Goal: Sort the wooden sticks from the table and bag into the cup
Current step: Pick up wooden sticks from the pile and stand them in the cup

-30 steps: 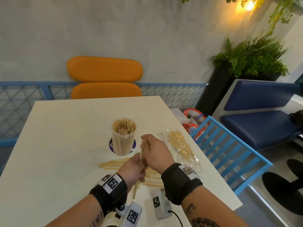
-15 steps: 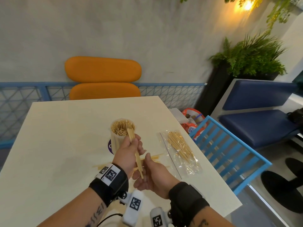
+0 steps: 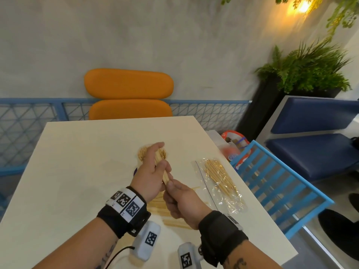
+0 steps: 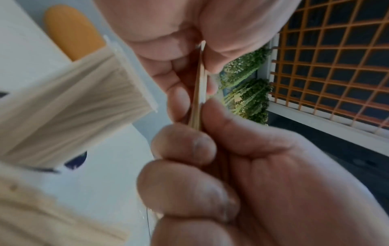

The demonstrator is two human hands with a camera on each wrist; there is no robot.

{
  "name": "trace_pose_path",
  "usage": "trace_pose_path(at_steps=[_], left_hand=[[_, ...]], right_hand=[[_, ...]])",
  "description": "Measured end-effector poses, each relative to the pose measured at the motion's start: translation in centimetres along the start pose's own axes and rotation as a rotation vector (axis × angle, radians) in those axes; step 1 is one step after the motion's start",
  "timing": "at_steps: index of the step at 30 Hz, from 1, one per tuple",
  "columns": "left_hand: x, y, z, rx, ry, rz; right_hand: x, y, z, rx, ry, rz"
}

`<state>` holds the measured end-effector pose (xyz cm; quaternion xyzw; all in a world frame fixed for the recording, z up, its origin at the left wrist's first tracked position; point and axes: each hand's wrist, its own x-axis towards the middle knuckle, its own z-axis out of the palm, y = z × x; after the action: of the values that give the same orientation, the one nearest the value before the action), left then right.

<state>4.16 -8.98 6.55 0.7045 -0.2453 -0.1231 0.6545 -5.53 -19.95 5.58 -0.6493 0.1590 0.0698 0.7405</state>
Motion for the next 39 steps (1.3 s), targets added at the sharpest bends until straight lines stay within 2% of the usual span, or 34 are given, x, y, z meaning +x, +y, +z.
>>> trace_pose_path(at_steps=[3,6,8,12,15,19,25,29,31,35,39], left_hand=[[0.9,1.4,-1.3,0.120,-0.032,0.091],[2.3,3.3,-2.9,0.210,0.006,0.165],[3.6,4.2,-4.0,0.206,0.102,0.212],[6.3,4.7,-5.9,0.233,0.309,0.267],[7.3,4.6,-6.1,0.303,0.354,0.276],[7.7,3.2,-4.6,0.458,0.288,0.268],[8.3,0.0,-3.5,0.580,0.143,0.180],[8.5,-2.1,-3.6,0.667,0.004,0.094],[8.3,-3.1,-3.5,0.735,-0.005,0.121],[7.8,-4.8,-3.2,0.879,0.072,0.127],[7.1,-4.8,-3.6,0.947,0.021,0.195]], right_hand=[[1.4,-1.2,0.8,0.035,0.015,-0.069],[3.3,-2.3,1.2,0.010,0.028,-0.167],[4.8,-3.3,1.2,-0.063,0.097,-0.234],[7.2,-4.3,0.4,-0.268,0.378,-0.324],[8.3,-3.4,-0.4,-0.532,0.360,-0.325],[9.1,-2.4,-0.7,-0.780,0.343,-0.349],[9.8,-1.9,-0.9,-0.829,0.273,-0.275],[10.1,-1.8,-0.9,-0.823,0.324,-0.276],[10.3,-1.6,-0.8,-0.807,0.346,-0.283],[10.2,-1.5,-0.7,-0.804,0.329,-0.281],[10.1,-1.3,-0.8,-0.839,0.311,-0.277]])
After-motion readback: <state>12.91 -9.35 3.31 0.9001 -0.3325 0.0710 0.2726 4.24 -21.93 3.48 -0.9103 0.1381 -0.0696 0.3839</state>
